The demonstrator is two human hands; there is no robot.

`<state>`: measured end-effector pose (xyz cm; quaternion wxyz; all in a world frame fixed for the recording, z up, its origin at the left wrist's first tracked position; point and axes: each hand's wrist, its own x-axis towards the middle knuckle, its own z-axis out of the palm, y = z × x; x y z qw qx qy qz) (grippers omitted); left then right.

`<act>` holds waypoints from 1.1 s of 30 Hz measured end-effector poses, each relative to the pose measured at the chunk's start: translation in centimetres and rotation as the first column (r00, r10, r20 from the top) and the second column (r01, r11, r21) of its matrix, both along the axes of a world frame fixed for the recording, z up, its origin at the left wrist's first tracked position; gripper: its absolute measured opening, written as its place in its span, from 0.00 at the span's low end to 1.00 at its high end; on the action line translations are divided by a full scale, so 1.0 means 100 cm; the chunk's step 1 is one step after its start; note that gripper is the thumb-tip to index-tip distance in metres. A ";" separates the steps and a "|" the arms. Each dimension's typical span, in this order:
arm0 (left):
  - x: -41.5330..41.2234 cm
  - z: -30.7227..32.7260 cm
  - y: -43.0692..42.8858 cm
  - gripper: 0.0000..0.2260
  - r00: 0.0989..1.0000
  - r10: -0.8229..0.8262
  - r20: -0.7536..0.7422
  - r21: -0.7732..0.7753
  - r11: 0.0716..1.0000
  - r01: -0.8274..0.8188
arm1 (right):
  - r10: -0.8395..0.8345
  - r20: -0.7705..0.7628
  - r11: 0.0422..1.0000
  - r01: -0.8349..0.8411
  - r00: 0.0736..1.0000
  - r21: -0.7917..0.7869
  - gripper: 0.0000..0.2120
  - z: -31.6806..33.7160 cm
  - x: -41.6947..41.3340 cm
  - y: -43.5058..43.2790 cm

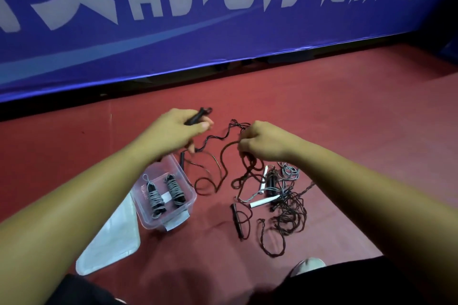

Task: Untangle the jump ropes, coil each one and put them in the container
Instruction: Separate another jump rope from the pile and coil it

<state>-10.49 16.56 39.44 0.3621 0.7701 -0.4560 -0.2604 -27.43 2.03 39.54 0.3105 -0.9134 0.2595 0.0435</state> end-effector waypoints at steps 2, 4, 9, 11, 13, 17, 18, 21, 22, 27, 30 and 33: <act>-0.020 -0.002 -0.006 0.09 0.989 -0.145 -0.014 0.057 0.988 0.145 | 0.000 0.053 1.000 -0.002 0.999 0.030 0.11 0.008 0.006 0.009; -0.028 -0.009 -0.009 0.12 0.979 -0.177 -0.103 0.106 0.976 0.188 | -0.032 0.116 0.998 0.026 0.993 0.056 0.11 0.015 0.009 0.010; -0.024 0.006 -0.014 0.12 0.900 0.065 -0.431 -0.116 0.985 -0.127 | -0.061 0.164 0.994 0.046 0.984 0.097 0.11 0.018 0.002 0.001; -0.012 0.013 -0.014 0.13 0.864 0.131 -0.486 -0.166 0.957 -0.239 | -0.062 0.149 0.995 0.050 0.987 0.083 0.10 0.007 -0.001 -0.006; 0.000 0.016 -0.009 0.13 0.839 0.185 -0.512 -0.189 0.928 -0.320 | -0.070 0.076 0.996 0.066 0.995 0.059 0.10 -0.008 -0.006 -0.016; 0.017 0.009 -0.002 0.14 0.812 0.266 -0.519 -0.185 0.893 -0.411 | -0.108 -0.043 0.990 0.111 0.993 0.088 0.06 -0.029 -0.017 -0.033; 0.019 0.007 -0.004 0.14 0.802 0.281 -0.527 -0.171 0.889 -0.424 | -0.118 -0.033 0.986 0.121 0.992 0.118 0.05 -0.032 -0.018 -0.036; 0.033 0.006 0.002 0.12 0.702 0.362 -0.614 -0.137 0.827 -0.546 | -0.144 -0.068 0.980 0.152 0.987 0.130 0.06 -0.040 -0.027 -0.046; 0.044 0.008 0.006 0.12 0.664 0.402 -0.631 -0.133 0.787 -0.602 | -0.169 -0.090 0.980 0.177 0.982 0.089 0.05 -0.043 -0.034 -0.053; 0.062 -0.005 0.016 0.13 0.820 0.419 -0.391 -0.060 0.877 -0.476 | -0.386 0.138 0.875 0.315 0.912 0.367 0.06 -0.035 -0.047 -0.063; 0.047 -0.017 -0.001 0.12 0.888 0.383 -0.255 0.013 0.919 -0.393 | -0.151 0.116 0.935 0.104 0.982 0.338 0.08 -0.023 -0.030 -0.038; 0.046 -0.025 -0.001 0.11 0.934 0.354 -0.054 0.112 0.931 -0.346 | -0.097 0.184 0.908 0.011 0.978 0.419 0.09 -0.009 -0.023 -0.026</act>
